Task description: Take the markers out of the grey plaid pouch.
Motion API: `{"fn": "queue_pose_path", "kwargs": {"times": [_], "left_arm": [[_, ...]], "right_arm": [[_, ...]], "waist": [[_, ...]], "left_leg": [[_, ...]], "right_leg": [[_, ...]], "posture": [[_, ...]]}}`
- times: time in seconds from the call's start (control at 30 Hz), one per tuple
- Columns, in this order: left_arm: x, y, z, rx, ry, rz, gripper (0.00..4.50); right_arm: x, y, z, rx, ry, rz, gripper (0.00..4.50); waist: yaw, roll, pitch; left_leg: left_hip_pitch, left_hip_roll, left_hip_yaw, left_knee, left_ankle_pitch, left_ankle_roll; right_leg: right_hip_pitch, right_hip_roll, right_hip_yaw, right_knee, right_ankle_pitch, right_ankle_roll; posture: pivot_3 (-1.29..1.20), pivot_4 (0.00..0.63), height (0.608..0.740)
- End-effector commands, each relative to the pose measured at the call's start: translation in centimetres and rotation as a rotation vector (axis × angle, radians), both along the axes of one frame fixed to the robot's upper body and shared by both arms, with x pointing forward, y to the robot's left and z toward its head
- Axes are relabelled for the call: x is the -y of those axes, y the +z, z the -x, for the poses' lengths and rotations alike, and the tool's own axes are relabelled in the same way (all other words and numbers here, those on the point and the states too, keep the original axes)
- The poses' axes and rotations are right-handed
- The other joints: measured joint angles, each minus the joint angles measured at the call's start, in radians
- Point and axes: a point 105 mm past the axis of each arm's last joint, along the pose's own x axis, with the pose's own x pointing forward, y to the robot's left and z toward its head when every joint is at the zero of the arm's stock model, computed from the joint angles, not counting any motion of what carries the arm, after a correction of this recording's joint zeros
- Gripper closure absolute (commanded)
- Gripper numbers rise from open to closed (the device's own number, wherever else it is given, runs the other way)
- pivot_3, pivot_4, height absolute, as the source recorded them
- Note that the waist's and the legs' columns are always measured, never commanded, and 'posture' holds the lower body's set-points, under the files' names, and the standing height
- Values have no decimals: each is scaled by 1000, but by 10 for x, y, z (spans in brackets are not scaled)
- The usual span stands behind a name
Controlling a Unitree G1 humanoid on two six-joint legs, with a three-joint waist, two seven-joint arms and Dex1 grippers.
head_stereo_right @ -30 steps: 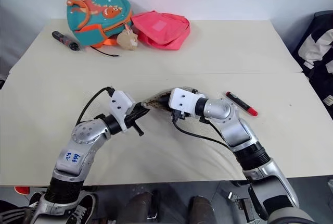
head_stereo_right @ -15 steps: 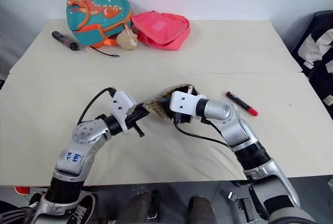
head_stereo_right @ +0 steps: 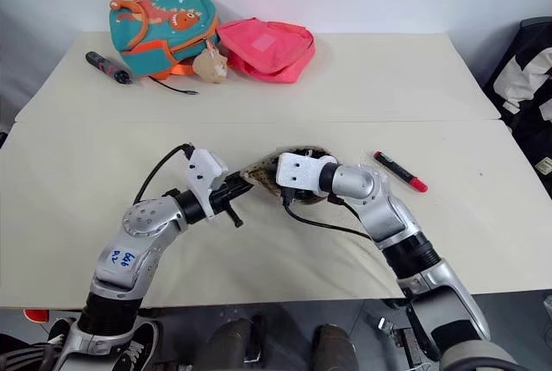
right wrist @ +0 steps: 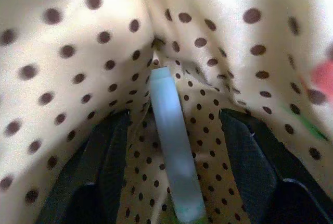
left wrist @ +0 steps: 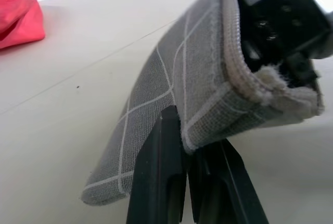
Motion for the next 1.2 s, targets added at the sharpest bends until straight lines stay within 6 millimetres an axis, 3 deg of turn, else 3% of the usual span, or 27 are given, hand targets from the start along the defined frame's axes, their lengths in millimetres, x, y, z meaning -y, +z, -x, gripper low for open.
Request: {"fn": "queue_pose_path", "kwargs": {"times": [0.03, 0.1, 0.2, 0.37, 0.4, 0.8, 1.2], "left_arm": [[11, 21, 8, 76, -57, 24, 4500], [10, 21, 8, 78, -53, 25, 4500], [7, 20, 6, 82, -32, 20, 4500], [2, 18, 3, 80, -5, 11, 4500], [1, 18, 2, 81, -2, 9, 4500], [-21, 17, -17, 109, 133, -34, 4500], [-27, 10, -20, 98, 158, -62, 4500]], "right_arm": [[-4, 3, -2, 39, 10, 11, 1640], [-4, 3, -3, 40, 7, 0, 1640], [-4, 5, -1, 38, 17, -11, 2232], [2, 6, 2, 40, 28, 3, 3976], [3, 6, 3, 37, 31, 4, 4109], [5, 45, 33, -102, 179, -196, 4106], [28, 64, 38, -170, 199, -336, 4106]], "waist": [[0, 0, 0], [1, 0, 0], [0, 0, 0], [0, 0, 0], [1, 0, 0], [1, 0, 0], [2, 0, 0]], "left_leg": [[0, 0, 0, 0, 0, 0], [0, 0, 0, 0, 0, 0], [0, 0, 0, 0, 0, 0], [0, 0, 0, 0, 0, 0], [0, 0, 0, 0, 0, 0], [0, 0, 0, 1, 0, 0], [0, 0, 0, 1, 0, 1]], "right_leg": [[0, 0, 0, 0, 0, 0], [0, 0, 0, 0, 0, 0], [0, 0, 0, 0, 0, 0], [0, 0, 0, 0, 0, 0], [0, 0, 0, 0, 0, 0], [0, 0, 0, 0, 0, 0], [1, 0, 0, 0, 0, 0]], "posture": [[0, 150, 740], [0, 150, 740], [0, 150, 740], [0, 150, 740], [0, 150, 740], [0, 150, 740], [0, 150, 740]]}}
